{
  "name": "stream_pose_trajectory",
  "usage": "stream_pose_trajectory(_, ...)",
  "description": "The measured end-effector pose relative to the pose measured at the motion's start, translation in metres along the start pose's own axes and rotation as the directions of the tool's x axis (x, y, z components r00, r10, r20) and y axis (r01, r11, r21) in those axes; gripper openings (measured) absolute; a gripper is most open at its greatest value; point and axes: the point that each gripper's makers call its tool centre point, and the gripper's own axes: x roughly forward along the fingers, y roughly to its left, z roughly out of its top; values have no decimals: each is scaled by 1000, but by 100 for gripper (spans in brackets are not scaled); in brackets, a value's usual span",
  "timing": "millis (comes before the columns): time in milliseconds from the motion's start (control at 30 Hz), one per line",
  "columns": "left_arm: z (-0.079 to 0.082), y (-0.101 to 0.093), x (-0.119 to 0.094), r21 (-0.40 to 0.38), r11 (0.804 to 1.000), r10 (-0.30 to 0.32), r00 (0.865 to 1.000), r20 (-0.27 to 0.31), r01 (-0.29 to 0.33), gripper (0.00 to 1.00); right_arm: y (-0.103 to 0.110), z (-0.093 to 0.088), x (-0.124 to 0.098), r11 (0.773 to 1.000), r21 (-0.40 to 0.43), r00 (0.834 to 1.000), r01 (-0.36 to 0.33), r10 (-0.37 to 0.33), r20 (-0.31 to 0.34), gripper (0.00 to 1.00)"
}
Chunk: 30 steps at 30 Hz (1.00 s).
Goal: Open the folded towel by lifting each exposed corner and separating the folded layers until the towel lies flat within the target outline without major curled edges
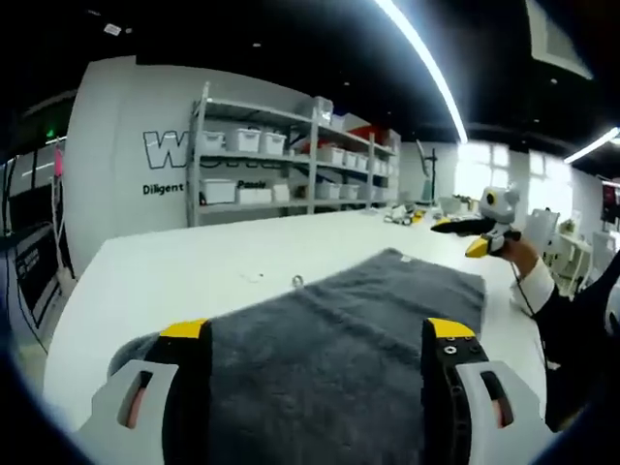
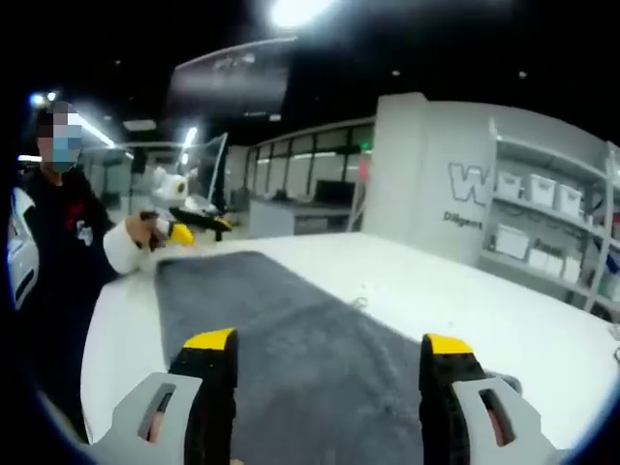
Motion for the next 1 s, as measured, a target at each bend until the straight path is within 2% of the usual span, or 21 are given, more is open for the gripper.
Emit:
stream_pose_trajectory(100, 2, -2, -10, 10, 1000, -7, 1000, 0, 7, 99, -1, -9, -9, 1000, -1, 999, 31, -31, -30, 90)
stream_pose_trajectory(200, 1, -2, -21, 43, 999, 2, 1000, -19, -2, 100, 3, -12, -17, 999, 29, 999, 25, -24, -31, 96)
stream_pose_trajectory(300, 5, -2, -31, 53, 999, 13, 1000, -4, -12, 100, 6, -9, -26, 999, 38, 999, 29, -28, -17, 99)
stream_pose_trajectory(567, 13, -13, -54, 5, 1000, 19, 999, 42, -19, 100, 13, -2, -49, 996, 75, 999, 37, -38, 21, 100)
stream_pose_trajectory(700, 3, -15, -62, -1, 999, 54, 999, -1, -54, 100, 22, -4, -58, 998, 54, 999, 35, -37, 25, 100)
stream_pose_trajectory(767, 0, -17, -66, 13, 998, 62, 998, 4, -62, 100, 27, -6, -59, 999, 47, 1000, 20, -20, 0, 100)
stream_pose_trajectory(900, -1, -20, -75, 1, 998, 68, 997, 33, -68, 100, 30, -3, -66, 999, 19, 999, 44, -44, -15, 100)
stream_pose_trajectory(933, 1, -20, -76, 0, 997, 77, 997, 27, -77, 100, 30, -4, -68, 999, 23, 998, 48, -48, -28, 100)
stream_pose_trajectory(1000, 8, -20, -81, 34, 994, 99, 994, 51, -100, 100, 32, -4, -73, 998, 44, 998, 51, -50, -32, 100)
